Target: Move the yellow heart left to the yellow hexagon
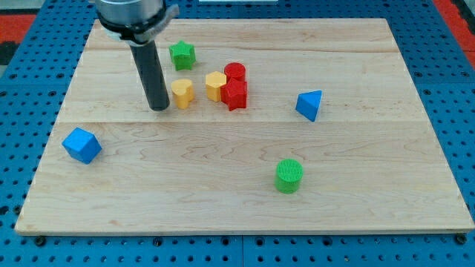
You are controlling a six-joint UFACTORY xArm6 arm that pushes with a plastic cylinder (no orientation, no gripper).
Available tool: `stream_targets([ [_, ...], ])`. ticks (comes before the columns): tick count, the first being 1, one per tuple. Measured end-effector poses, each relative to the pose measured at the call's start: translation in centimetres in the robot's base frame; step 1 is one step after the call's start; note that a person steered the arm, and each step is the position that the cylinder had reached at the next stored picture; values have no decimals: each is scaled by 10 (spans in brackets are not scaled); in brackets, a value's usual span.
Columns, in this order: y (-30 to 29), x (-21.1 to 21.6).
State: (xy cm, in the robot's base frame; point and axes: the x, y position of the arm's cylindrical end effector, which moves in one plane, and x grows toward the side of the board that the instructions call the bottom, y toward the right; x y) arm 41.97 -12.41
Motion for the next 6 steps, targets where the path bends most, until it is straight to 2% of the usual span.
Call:
stream_targets([
  [1,-23,0],
  [2,-52,-26],
  [3,7,-16],
  [4,1,-4],
  [5,-96,-26],
  [6,-180,-29],
])
